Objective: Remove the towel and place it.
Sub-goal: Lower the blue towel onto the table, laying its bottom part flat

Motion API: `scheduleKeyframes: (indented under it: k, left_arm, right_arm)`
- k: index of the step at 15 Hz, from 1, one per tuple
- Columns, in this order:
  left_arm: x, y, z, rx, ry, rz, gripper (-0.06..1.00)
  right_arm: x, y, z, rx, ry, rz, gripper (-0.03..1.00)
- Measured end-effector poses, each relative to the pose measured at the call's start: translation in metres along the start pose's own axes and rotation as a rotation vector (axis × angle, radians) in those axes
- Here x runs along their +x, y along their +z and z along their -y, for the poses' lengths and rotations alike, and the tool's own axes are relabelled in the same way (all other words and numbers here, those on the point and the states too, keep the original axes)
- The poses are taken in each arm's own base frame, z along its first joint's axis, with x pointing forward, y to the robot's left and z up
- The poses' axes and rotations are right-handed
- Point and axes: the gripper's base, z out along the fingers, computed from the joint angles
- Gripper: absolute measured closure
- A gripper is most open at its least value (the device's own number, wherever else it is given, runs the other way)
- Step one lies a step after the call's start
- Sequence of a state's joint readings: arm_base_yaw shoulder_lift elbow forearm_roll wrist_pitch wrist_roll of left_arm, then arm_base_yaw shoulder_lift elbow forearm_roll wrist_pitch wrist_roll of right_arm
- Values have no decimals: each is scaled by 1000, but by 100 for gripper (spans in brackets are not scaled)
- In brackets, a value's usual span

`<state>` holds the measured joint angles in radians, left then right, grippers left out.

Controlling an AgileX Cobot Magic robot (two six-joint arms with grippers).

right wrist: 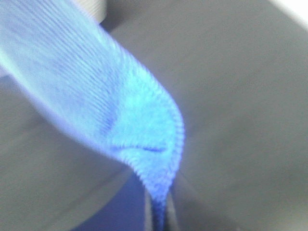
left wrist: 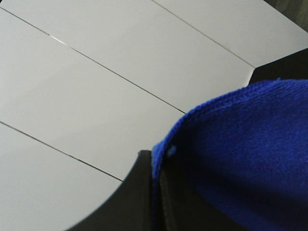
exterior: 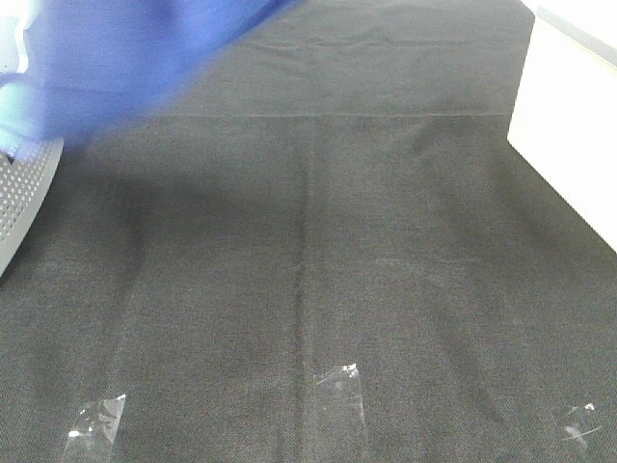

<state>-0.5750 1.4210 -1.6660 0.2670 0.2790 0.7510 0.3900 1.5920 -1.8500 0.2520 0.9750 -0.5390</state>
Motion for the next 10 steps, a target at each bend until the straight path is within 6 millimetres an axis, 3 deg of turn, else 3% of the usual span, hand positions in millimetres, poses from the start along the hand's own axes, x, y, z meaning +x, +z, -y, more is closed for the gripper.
scheduleKeyframes:
  k: [6, 10]
  left_arm:
    - [29, 39, -3, -171, -4, 86, 94]
    - [56, 58, -6, -275, -18, 123, 94]
  right_arm:
    - [-30, -13, 30, 334, -123, 246, 96]
    - [-42, -2, 40, 444, -189, 384, 96]
